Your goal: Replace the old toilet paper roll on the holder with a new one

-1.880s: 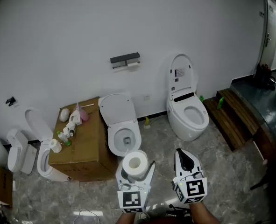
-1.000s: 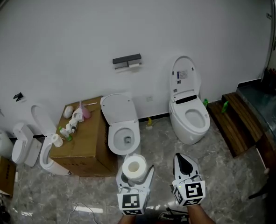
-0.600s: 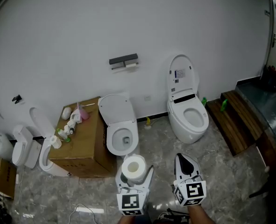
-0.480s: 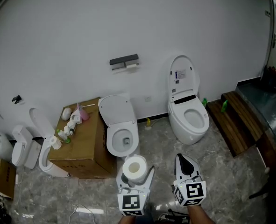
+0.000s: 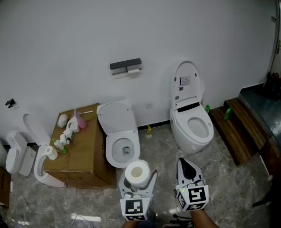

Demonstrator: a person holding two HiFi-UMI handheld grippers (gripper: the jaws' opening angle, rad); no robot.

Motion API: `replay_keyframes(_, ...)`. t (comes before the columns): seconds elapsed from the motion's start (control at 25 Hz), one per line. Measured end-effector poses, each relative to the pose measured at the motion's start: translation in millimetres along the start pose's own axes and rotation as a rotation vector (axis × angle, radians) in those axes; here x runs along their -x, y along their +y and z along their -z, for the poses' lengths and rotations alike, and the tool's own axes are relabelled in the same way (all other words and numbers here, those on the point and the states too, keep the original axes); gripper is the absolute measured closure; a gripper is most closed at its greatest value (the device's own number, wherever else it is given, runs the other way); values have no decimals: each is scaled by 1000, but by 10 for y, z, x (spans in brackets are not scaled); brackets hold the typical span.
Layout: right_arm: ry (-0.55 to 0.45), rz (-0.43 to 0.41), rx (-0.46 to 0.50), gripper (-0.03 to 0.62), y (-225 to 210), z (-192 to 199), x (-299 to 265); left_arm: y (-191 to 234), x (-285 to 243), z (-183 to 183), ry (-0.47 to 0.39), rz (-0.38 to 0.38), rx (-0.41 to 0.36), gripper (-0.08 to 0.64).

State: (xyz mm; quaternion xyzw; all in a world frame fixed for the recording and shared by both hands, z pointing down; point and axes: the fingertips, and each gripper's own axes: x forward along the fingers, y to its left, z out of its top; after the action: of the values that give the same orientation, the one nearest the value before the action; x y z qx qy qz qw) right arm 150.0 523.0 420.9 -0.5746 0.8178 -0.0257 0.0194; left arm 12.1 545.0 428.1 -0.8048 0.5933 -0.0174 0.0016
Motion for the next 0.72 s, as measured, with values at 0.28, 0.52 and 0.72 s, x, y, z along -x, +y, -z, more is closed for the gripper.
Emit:
replay_keyframes(0.28,-1,10,25,574,164,-65,-882,636,-634,-71,-13,9,3,140)
replay_keyframes(0.52,14,18,32,574,365,-38,-1560,1188,-1062,-72,-11,17,10,140)
replay_keyframes(0.72,28,23,46,574,509,-45,-2086,1627,-1407,-98,-17,17,26,140)
